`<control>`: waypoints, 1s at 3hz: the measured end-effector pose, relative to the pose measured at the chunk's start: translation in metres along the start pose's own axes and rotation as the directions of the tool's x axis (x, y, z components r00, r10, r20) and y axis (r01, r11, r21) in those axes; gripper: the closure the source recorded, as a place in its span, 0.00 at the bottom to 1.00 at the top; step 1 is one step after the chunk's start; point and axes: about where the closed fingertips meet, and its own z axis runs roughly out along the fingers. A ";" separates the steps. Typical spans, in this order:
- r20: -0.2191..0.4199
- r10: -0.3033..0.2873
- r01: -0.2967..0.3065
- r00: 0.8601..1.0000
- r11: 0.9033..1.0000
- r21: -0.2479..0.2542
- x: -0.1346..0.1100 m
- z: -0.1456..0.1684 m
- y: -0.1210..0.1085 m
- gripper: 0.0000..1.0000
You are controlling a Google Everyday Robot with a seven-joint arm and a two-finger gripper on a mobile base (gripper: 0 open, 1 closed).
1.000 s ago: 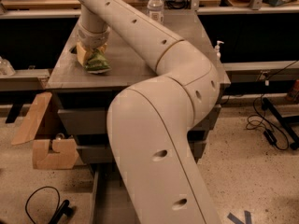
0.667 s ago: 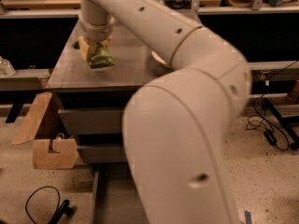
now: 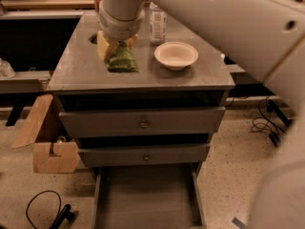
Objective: Place green jalapeno chip bag into bottom drawer
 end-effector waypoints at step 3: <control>0.034 0.366 -0.351 0.930 0.913 -0.209 0.187 0.011 0.040 1.00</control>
Offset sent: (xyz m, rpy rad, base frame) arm -0.1737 -0.1061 -0.1773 0.2875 0.2558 -0.2838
